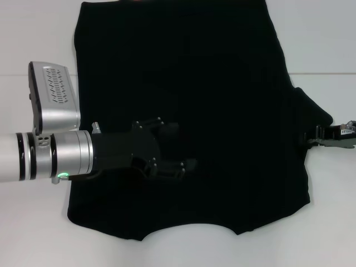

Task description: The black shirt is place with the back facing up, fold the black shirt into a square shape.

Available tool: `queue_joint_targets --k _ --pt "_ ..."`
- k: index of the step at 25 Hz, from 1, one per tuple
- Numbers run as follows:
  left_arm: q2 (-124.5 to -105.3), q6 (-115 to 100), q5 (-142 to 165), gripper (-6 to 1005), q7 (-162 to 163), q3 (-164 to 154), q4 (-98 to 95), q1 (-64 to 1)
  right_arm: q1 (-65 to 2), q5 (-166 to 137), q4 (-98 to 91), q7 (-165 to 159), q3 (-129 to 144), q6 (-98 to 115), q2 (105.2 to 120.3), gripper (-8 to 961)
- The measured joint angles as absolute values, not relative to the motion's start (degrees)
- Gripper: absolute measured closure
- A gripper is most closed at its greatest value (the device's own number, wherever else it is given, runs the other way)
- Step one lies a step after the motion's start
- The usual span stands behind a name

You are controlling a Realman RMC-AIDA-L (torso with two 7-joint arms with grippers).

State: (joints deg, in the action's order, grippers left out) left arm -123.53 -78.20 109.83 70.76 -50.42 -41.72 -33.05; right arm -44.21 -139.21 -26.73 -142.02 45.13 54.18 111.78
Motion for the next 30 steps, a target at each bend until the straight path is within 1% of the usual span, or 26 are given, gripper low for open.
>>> queue_joint_targets --k 9,14,21,27,30 --pt "-123.74 -77.9 109.8 62 70.7 -50.3 -41.8 -33.1 -43.5 -139.2 -26.7 -141.7 45.1 52.5 112.06 861" --pt "-123.77 -77.8 109.8 63 70.7 -49.6 -41.8 -33.2 -42.5 -138.7 -27.3 -141.2 44.6 52.3 111.93 954" --pt "-123.81 -78.2 108.9 63 70.7 -49.6 -41.8 -33.2 -41.3 -138.6 -28.0 -140.0 42.3 52.7 110.99 953" --pt "-123.79 -78.7 108.3 62 70.8 -49.6 -41.8 -32.8 -40.2 -138.6 -28.2 -139.4 40.7 53.0 109.71 953" --pt "-123.83 -79.0 108.1 62 70.9 -49.6 -41.8 -32.6 -39.4 -138.6 -28.9 -139.0 39.5 53.0 109.49 953"
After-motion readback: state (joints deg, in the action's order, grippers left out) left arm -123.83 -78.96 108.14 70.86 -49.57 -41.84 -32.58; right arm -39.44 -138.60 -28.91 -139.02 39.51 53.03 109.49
